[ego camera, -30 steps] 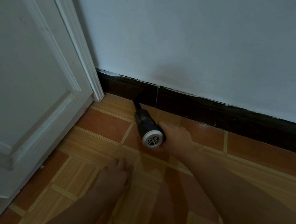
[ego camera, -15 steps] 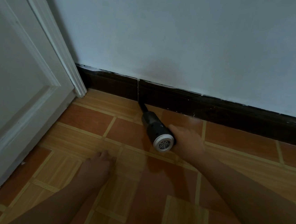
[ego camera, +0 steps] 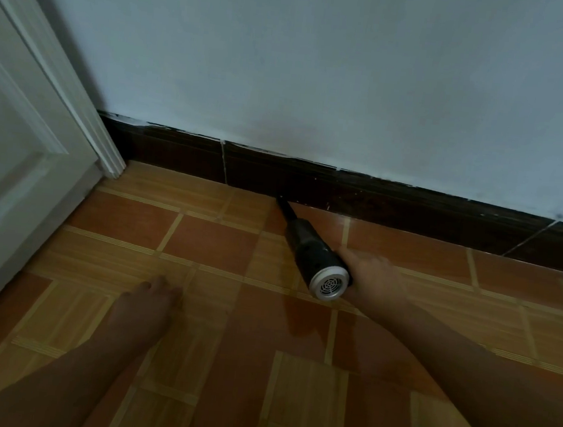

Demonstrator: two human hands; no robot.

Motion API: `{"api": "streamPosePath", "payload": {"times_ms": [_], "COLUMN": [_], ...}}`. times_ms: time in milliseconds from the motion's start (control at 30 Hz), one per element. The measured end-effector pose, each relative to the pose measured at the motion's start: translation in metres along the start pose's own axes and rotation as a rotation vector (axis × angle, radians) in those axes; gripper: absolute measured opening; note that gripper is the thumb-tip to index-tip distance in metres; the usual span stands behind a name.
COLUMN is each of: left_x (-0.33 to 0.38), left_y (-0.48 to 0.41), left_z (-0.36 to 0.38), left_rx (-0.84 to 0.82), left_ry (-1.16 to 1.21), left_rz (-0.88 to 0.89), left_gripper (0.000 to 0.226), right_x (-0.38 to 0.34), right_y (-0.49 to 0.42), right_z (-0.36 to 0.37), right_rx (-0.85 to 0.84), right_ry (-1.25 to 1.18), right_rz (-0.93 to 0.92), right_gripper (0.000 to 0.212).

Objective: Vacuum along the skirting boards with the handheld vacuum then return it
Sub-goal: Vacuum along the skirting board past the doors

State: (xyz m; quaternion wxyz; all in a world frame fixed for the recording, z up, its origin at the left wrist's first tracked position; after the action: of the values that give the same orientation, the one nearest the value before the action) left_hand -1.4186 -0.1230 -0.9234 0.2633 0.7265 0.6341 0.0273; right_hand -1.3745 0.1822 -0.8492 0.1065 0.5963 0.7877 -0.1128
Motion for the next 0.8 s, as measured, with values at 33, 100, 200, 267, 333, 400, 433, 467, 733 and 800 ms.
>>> {"api": "streamPosePath", "payload": {"times_ms": [33,100,200,267,333,400,433,467,733,800], "left_x": [0.001,0.002,0.004,0.004,0.003,0.002,0.003,0.003,0.018,0.028], "left_y": [0.0,0.0,0.002,0.003,0.004,0.005,0.006,0.007,0.012,0.013], "left_z": [0.0,0.0,-0.001,-0.001,-0.002,-0.001,0.0,0.001,-0.008,-0.011], "left_rx": [0.008,0.019,0.027,0.03,0.034,0.028,0.019,0.008,0.031,0.046], "left_ry": [0.001,0.004,0.01,0.006,0.0,0.001,-0.005,-0.008,0.001,-0.01], "left_rz": [-0.007,-0.022,-0.041,-0.048,-0.054,-0.063,-0.066,-0.069,-0.069,-0.04], "left_gripper": [0.047,0.046,0.043,0.043,0.044,0.047,0.049,0.051,0.048,0.049], "right_x": [0.003,0.008,0.013,0.017,0.022,0.028,0.031,0.034,0.051,0.051], "right_y": [0.004,0.012,0.023,0.031,0.041,0.051,0.056,0.061,0.09,0.093], "right_z": [-0.001,-0.005,-0.011,-0.014,-0.017,-0.019,-0.021,-0.022,-0.029,-0.032], "right_rx": [-0.006,-0.017,-0.007,-0.009,-0.02,-0.021,-0.018,-0.017,-0.04,-0.031], "right_ry": [0.002,0.011,0.011,0.021,0.033,0.033,0.026,0.024,0.049,0.058], "right_rz": [0.006,0.019,0.026,0.036,0.052,0.073,0.088,0.103,0.179,0.171], "right_gripper": [0.031,0.03,0.03,0.031,0.034,0.035,0.035,0.036,0.037,0.036]}}
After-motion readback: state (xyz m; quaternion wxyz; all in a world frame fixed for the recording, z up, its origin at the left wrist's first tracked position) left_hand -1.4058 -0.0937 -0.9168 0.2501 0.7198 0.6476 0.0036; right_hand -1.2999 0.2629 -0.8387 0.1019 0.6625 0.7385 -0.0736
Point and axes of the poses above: each hand's wrist, its own y-axis away from the middle knuckle, its own z-axis out of the palm, x = y × z, the point moved 7 cm from there along -y, towards the middle knuckle, and after that the axes turned 12 degrees about -z, right-handed, at the moved point
